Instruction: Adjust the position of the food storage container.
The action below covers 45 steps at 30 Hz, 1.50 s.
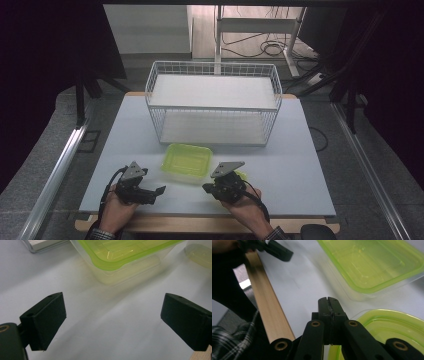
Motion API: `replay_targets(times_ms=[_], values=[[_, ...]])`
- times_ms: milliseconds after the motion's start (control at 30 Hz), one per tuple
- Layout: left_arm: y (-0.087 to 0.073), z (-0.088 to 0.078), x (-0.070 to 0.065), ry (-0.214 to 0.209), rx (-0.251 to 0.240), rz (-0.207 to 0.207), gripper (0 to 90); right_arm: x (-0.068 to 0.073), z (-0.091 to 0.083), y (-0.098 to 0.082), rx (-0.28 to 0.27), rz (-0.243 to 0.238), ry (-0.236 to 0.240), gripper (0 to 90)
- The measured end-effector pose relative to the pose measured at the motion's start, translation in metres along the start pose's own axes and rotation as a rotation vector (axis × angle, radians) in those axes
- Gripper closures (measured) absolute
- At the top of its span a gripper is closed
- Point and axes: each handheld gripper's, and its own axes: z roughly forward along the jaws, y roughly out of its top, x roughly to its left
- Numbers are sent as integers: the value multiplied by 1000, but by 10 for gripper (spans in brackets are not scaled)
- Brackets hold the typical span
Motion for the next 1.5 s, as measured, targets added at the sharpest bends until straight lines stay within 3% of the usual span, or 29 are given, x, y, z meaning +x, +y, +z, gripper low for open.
replay_targets(times_ms=[200, 600, 1133, 1500], values=[[0, 0, 0, 1, 1, 1, 60, -4, -1, -4, 24, 4, -13, 893], [0, 1, -1, 3, 9, 2, 60, -28, -27, -24, 36, 60, -85, 893], [0, 2, -1, -5, 17, -2, 61, -71, -57, -50, 10, 177, -185, 893], [0, 3, -3, 5, 32, 13, 69, -108, -89, -76, -36, 284, -266, 893]])
